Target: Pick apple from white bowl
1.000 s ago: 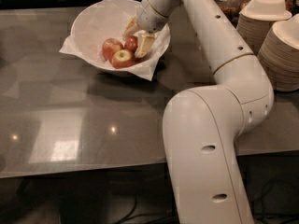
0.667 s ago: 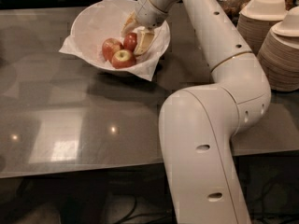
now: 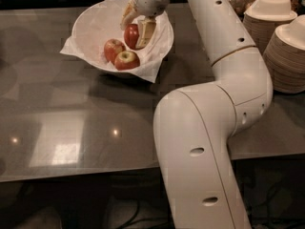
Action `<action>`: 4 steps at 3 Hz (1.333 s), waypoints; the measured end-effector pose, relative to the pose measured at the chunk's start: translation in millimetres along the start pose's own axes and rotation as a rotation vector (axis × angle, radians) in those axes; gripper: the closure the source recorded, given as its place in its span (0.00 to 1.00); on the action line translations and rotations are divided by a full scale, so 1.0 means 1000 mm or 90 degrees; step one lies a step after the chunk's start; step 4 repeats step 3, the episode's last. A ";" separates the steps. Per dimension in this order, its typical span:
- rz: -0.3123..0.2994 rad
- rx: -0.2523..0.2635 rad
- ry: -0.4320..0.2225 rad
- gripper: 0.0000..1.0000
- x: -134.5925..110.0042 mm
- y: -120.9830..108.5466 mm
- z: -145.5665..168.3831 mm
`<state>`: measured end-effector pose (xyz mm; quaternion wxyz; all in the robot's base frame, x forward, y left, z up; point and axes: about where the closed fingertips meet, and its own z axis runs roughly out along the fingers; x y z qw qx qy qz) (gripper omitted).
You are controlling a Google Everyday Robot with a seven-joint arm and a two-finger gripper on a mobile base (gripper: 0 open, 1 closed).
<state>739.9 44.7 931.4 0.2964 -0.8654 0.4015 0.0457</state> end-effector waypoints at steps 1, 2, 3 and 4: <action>-0.029 0.022 0.003 1.00 -0.016 -0.010 -0.022; -0.024 0.073 -0.045 1.00 -0.037 -0.017 -0.051; 0.003 0.140 -0.130 1.00 -0.055 -0.021 -0.083; 0.003 0.140 -0.130 1.00 -0.055 -0.021 -0.083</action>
Offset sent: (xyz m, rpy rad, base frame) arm -0.0483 -0.0098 0.1166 0.2398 -0.0035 0.0742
